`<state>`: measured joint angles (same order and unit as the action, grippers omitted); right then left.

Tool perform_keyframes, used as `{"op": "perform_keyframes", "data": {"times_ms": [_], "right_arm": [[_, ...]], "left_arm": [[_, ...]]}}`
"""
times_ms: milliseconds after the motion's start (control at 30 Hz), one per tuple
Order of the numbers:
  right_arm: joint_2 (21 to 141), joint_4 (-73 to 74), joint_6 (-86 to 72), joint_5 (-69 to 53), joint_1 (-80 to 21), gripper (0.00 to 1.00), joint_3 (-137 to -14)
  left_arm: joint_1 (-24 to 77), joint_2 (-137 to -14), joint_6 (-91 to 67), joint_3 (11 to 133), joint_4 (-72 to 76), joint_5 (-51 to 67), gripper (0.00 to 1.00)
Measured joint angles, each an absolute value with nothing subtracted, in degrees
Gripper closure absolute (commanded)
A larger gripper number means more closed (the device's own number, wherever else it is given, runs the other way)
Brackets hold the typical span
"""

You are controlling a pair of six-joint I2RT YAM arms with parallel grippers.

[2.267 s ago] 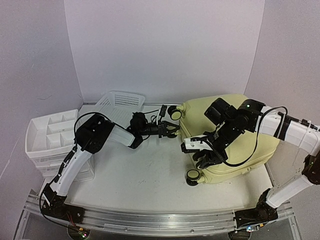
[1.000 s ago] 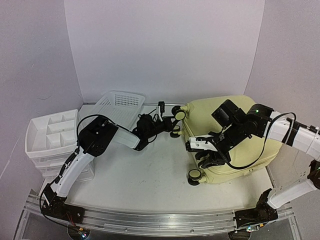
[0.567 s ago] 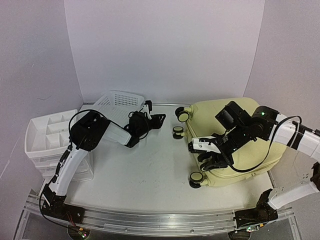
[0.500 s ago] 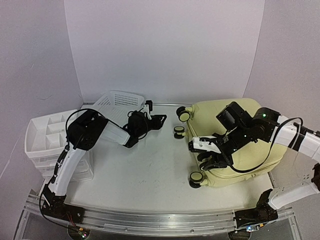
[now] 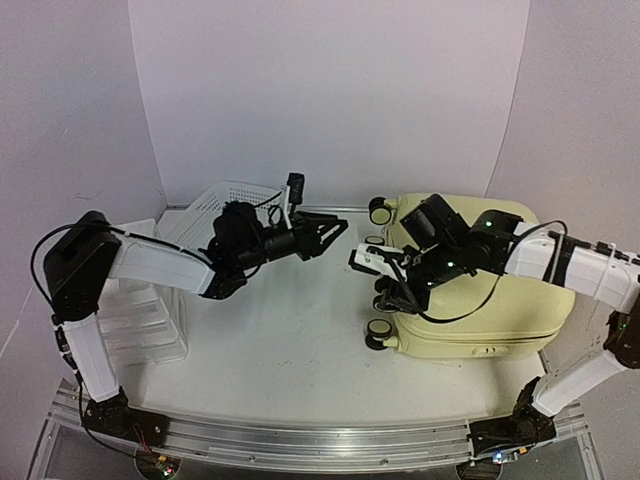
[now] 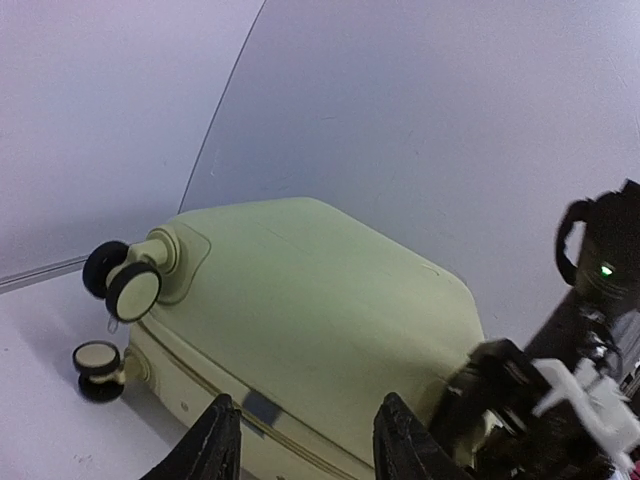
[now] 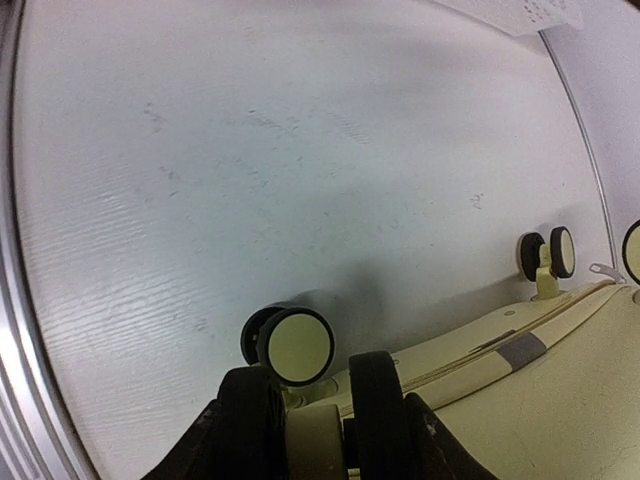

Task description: Open, take out, and arrange the luggage

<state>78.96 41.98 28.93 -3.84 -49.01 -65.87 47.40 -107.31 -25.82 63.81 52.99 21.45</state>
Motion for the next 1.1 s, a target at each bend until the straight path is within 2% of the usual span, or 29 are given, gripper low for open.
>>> {"op": "perform_keyframes", "data": {"times_ms": [300,533,667,733,767,900,1100], "right_arm": [[97.62,40.62,18.55,3.62,-47.86,1.00,-85.76],[104.90,42.30,12.23,3.31,-46.50,1.00,-98.94],[107.57,45.89,9.98,3.25,-46.09,1.00,-106.91],[107.92,47.09,9.52,3.27,-45.82,1.00,-109.60],[107.94,47.86,9.26,3.18,-45.67,1.00,-110.65],[107.94,49.95,8.71,2.11,-45.52,1.00,-113.14],[108.07,50.76,7.95,0.86,-45.65,1.00,-113.38]], "left_arm": [[46.39,-86.67,-20.93,43.31,50.19,23.40,0.50],[49.36,-83.64,-20.25,36.40,48.29,26.57,0.53],[55.02,-87.72,-19.11,36.84,49.74,26.85,0.49],[57.30,-92.68,-19.73,38.20,53.39,26.98,0.39],[57.95,-95.77,-20.29,39.22,55.81,26.98,0.37],[58.30,-108.22,-23.62,44.86,65.47,26.83,0.35],[58.63,-120.53,-27.18,58.59,71.11,28.42,0.30]]}}
